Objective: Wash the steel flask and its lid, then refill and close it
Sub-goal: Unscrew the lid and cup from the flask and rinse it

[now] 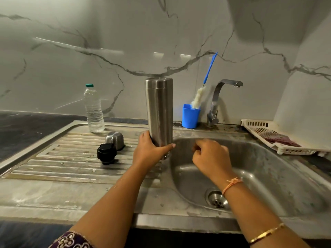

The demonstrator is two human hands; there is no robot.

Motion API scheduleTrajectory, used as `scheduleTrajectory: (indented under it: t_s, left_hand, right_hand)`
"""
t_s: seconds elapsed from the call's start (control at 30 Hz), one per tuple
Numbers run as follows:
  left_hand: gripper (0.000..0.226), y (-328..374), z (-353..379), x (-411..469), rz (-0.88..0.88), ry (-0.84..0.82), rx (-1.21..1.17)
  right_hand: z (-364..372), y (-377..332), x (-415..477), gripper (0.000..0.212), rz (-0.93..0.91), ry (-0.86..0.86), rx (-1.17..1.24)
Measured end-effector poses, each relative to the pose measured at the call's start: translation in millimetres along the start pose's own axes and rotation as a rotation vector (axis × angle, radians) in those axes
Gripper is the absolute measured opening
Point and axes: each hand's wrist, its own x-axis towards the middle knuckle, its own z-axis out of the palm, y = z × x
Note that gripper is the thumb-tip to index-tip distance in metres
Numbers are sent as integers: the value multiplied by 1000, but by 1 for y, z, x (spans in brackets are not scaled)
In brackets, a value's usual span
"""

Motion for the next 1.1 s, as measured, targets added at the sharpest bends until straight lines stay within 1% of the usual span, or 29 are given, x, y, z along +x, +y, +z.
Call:
scheduleTrajectory:
  t_s: [0.1, 0.2, 0.3, 0.63, 0.73, 0.87, 1.1]
  left_hand:
    - [77, -10, -14, 11, 3, 41, 106]
    - [75, -21, -24, 21, -31, 54, 137]
    - [76, -25, -29, 28, -44, 76, 148]
    - [77, -21, -33, 47, -26, 166, 138]
    - [78, -21, -29, 52, -21, 151, 119]
    - [76, -23, -25, 58, -45, 108, 94]
    - [74, -31, -22, 62, -71, 71, 88]
  right_hand:
    - [2, 5, 2, 17, 20, -34, 0]
    - [3, 5, 4, 17, 43, -49, 8]
    - [5, 3, 6, 15, 30, -65, -16]
    - [10, -4, 6, 20, 37, -123, -33]
    - [9, -5, 6, 19, 48, -142, -30]
    - [9, -6, 7, 12, 49, -153, -19]
    - [8, -6, 6, 16, 57, -153, -14]
